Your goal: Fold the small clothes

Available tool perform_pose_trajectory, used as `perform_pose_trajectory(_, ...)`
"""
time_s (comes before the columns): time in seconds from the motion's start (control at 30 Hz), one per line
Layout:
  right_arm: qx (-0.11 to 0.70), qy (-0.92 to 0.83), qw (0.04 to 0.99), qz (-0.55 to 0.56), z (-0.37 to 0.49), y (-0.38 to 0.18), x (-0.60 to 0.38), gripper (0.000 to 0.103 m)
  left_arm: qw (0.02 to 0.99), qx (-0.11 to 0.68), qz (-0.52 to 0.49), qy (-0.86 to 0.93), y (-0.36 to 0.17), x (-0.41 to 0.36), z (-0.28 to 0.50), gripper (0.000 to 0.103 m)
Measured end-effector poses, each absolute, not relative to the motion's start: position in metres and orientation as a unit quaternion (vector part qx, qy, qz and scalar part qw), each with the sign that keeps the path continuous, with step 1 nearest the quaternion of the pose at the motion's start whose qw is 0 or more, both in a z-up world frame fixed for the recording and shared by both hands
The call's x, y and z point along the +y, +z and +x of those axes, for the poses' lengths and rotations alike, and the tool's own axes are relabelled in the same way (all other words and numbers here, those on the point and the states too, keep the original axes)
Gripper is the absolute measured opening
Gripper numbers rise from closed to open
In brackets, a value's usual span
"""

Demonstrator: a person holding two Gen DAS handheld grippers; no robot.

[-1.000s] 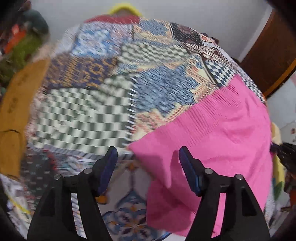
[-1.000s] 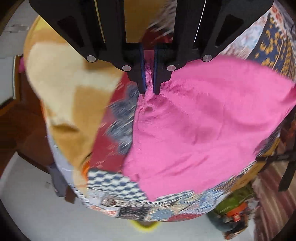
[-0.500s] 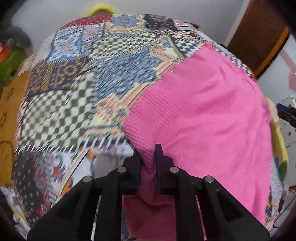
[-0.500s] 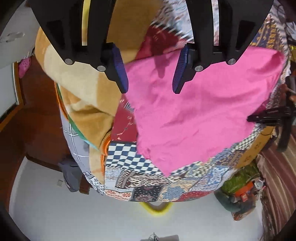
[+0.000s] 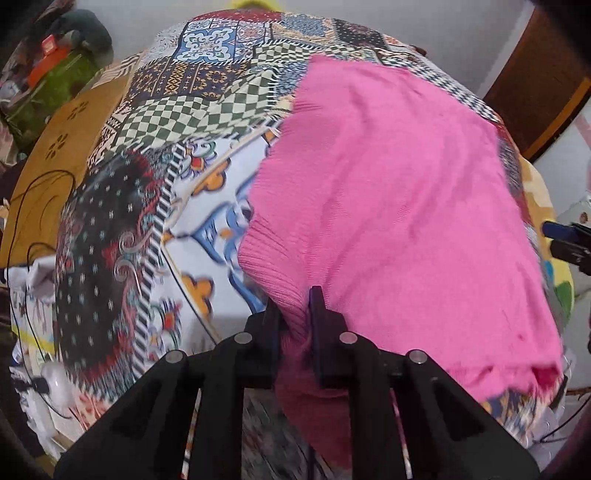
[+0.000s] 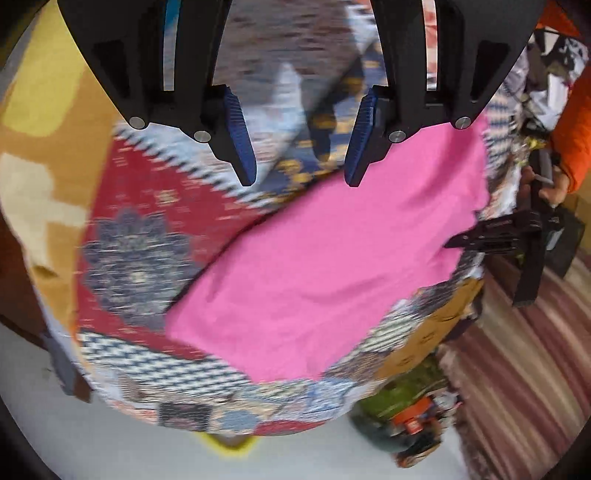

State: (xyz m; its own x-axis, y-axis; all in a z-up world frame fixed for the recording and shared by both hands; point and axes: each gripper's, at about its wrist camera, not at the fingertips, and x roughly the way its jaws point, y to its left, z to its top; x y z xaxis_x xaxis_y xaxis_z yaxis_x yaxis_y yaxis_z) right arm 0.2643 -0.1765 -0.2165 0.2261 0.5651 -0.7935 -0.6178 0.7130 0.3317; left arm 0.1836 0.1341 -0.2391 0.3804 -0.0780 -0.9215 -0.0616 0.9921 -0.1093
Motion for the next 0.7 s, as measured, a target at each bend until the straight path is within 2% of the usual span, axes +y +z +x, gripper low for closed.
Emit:
perform_pose_trajectory(0.2,0.51,0.395,0.764,-0.024,0.252,-0.238,-0.153,0.044,0.834,0.543,-0.087,-0.041,-0.229,0.107,0.164,0.014)
perform_pose_trajectory(0.27,0.494,0.396,0.773,-0.042,0.251,-0.239,-0.15,0.005,0.838,0.539,-0.08,-0.044,-0.228,0.099,0.165,0.013)
perform_pose_trajectory(0.47,0.473,0.376,0.788,-0.119,0.252,-0.239,-0.148,0.004,0.838,0.533,-0.096,-0.061,-0.225,0.089,0.174,0.013)
perform_pose_trajectory(0.6,0.478,0.352,0.795,-0.124,0.261,-0.246,-0.163,0.004,0.84,0.53,-0.093,-0.062,-0.224,0.091,0.169,0.014)
perform_pose_trajectory(0.7,0.479,0.338,0.801,-0.125,0.263,-0.245,-0.172,0.004,0.842,0.529,-0.087,-0.052,-0.222,0.098,0.16,0.028)
